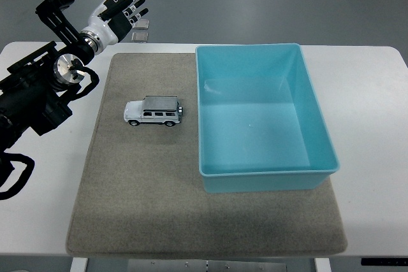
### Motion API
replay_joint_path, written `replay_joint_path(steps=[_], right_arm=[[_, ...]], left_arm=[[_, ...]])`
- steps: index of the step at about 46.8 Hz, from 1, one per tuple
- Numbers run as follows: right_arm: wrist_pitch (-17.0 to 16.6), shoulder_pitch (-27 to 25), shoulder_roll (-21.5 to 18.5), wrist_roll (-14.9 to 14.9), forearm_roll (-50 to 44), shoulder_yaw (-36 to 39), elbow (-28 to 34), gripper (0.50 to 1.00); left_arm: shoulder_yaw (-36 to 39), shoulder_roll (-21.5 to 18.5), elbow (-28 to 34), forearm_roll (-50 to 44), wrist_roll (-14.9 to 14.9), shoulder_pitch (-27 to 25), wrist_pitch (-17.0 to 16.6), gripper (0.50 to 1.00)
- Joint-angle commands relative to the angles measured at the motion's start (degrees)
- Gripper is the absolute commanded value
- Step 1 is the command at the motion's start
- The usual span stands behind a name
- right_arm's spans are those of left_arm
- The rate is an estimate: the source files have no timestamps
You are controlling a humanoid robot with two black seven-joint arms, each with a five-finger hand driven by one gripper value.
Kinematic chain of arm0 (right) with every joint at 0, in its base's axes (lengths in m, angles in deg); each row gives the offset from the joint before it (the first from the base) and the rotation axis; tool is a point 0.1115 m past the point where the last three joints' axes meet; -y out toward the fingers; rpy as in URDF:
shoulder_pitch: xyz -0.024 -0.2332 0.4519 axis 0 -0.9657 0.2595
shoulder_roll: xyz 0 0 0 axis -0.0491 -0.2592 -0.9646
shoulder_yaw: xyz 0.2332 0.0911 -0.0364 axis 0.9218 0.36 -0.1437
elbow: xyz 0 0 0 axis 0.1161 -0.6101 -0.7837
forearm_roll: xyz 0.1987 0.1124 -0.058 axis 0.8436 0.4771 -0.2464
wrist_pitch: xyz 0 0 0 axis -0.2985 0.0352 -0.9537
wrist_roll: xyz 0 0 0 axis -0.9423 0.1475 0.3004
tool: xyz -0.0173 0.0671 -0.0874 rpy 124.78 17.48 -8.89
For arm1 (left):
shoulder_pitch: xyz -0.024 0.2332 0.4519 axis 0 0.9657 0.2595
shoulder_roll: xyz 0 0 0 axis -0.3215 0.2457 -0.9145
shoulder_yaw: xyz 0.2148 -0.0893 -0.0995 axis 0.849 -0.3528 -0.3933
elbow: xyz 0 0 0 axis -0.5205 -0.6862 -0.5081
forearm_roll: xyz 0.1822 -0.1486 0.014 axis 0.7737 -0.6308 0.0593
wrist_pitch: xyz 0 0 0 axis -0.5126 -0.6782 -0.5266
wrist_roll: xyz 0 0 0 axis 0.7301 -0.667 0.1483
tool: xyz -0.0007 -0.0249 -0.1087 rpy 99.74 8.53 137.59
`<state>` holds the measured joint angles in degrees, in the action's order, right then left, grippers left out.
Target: Left hand put the white car in the blue box
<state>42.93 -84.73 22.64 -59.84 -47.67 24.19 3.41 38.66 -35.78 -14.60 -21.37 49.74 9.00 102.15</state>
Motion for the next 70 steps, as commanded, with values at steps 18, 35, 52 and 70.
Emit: replay_joint_path(steps=[18, 35, 52, 70], right_arm=[[0.0, 0.0, 0.0, 0.0, 0.0, 0.0, 0.0, 0.936], [0.1, 0.0, 0.0, 0.0, 0.0, 0.0, 0.0, 0.936], [0.0, 0.0, 0.0, 0.0, 0.0, 0.0, 0.0, 0.936], [0.0, 0.0, 0.0, 0.0, 0.0, 0.0, 0.0, 0.936]], left_arm=[[0.0, 0.0, 0.0, 0.0, 0.0, -0.1, 0.0, 0.996], [0.1, -0.4, 0.6, 0.2, 0.0, -0.5, 0.0, 0.996], [1.4, -2.6, 3.8, 0.4, -0.1, -2.2, -0.3, 0.996], [3.0, -4.0, 7.6, 16.4, -0.2, -4.1, 0.2, 0.996]])
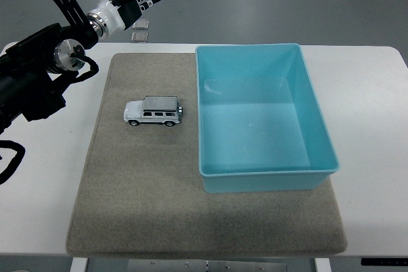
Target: Left hand put the white car in the blue box
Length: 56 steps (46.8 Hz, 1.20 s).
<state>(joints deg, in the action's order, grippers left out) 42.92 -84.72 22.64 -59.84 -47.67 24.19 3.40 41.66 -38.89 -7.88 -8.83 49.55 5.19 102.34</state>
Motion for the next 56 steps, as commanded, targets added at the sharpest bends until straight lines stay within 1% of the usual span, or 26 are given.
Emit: replay_joint_path(steps=[1, 10, 17, 26, 30, 34, 40, 43, 47, 56], right_arm=[[0.1, 0.0, 0.0, 0.0, 0.0, 0.0, 0.0, 0.936], [0.0, 0.0, 0.0, 0.0, 0.0, 0.0, 0.0, 0.936], [0.0, 0.0, 0.0, 0.0, 0.0, 0.0, 0.0, 0.936], [0.1, 0.0, 0.0, 0.0, 0.0, 0.0, 0.0, 0.936], [0.0, 0.0, 0.0, 0.0, 0.0, 0.0, 0.0, 0.936], [0.0, 0.0, 0.0, 0.0, 0.0, 0.0, 0.0, 0.936], [0.1, 0.0, 0.0, 0.0, 0.0, 0.0, 0.0, 0.936], [0.0, 0.0, 0.0, 0.0, 0.0, 0.0, 0.0, 0.936], [0.0, -0.1, 0.0, 0.0, 0.0, 0.0, 0.0, 0.936], [0.0, 0.0, 0.0, 0.0, 0.0, 0.0, 0.0, 0.936]], left_arm=[[0.0, -1.1, 1.2, 5.2, 0.0, -0.3, 0.1, 0.996], [1.0, -1.5, 3.4, 14.9, 0.0, -0.2, 0.1, 0.996], [4.7, -2.3, 6.1, 20.1, 0.0, -0.5, 0.2, 0.996], [9.0, -4.4, 10.4, 27.4, 0.0, -2.3, 0.4, 0.996], [9.1, -5.5, 12.0, 31.0, 0.0, -3.1, 1.5, 0.996], [9.2, -6.1, 12.7, 36.3, -0.1, -3.5, 3.2, 0.996], [9.2, -6.2, 12.9, 44.3, 0.0, -3.6, 6.8, 0.996], [9.2, -6.3, 13.1, 47.3, 0.0, -3.6, 8.1, 0.996], [9.2, -6.8, 14.4, 51.3, 0.0, -4.3, 8.5, 0.996], [9.2, -9.5, 22.3, 61.2, 0.1, -5.2, 9.4, 0.996]])
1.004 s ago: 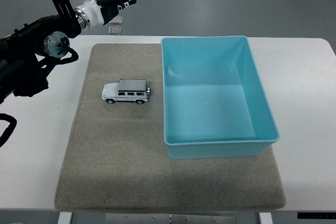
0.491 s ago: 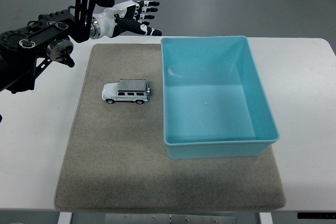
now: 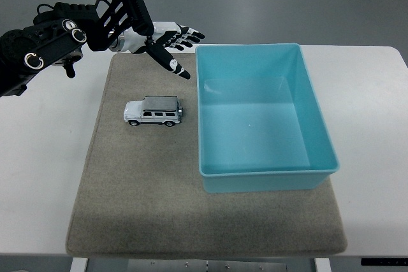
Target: Left hand put the white car in the blue box
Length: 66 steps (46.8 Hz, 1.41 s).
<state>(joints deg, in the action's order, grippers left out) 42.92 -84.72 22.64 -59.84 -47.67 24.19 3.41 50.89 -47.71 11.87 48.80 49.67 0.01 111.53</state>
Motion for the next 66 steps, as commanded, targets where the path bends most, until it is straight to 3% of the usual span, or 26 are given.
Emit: replay_joint_path(steps=[1, 16, 27, 66], right_arm=[[0.0, 0.0, 0.0, 0.0, 0.0, 0.0, 0.0, 0.936], [0.0, 0.0, 0.0, 0.0, 0.0, 0.0, 0.0, 0.936], [0.1, 0.0, 0.0, 0.0, 0.0, 0.0, 0.0, 0.936], [0.0, 0.0, 0.0, 0.0, 0.0, 0.0, 0.0, 0.936]], left_arm=[[0.0, -0.8, 3.1, 4.9, 0.0, -0.1, 0.1, 0.996], [0.0, -2.0, 8.9, 18.3, 0.0, -0.2, 2.1, 0.996], [0.0, -4.1, 10.3, 24.4, 0.1, -0.7, 6.8, 0.996], [-1.6, -7.3, 12.2, 23.3, 0.1, -4.1, 7.4, 0.996]])
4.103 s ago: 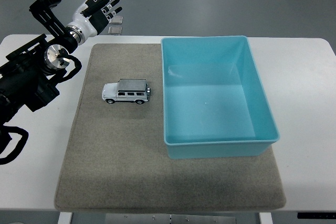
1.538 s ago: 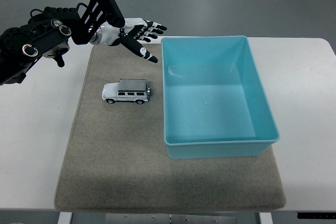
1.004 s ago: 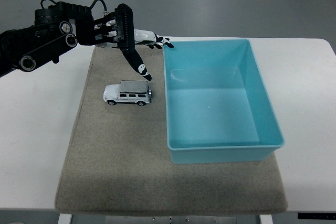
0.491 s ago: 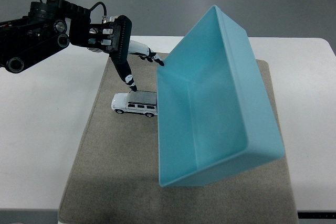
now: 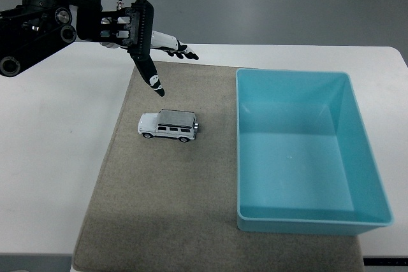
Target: Left hand put the white car in the blue box
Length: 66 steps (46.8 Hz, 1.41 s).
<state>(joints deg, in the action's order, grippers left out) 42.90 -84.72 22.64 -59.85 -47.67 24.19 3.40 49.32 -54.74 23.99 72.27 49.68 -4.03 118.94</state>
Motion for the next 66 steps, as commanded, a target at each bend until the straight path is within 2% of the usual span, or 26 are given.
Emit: replay_joint_path(steps=[1, 36, 66], right_arm=[[0.0, 0.0, 0.0, 0.0, 0.0, 0.0, 0.0, 0.936], [0.1, 0.0, 0.0, 0.0, 0.0, 0.0, 0.0, 0.936], [0.1, 0.0, 0.0, 0.0, 0.0, 0.0, 0.0, 0.936]], left_arm=[[0.0, -0.3, 0.2, -0.1, 0.1, 0.0, 0.0, 0.996], [0.8, 0.2, 7.8, -2.1, -0.6, 0.7, 0.0, 0.996], [4.4, 0.2, 8.2, -1.8, -1.2, 3.0, 0.0, 0.996]])
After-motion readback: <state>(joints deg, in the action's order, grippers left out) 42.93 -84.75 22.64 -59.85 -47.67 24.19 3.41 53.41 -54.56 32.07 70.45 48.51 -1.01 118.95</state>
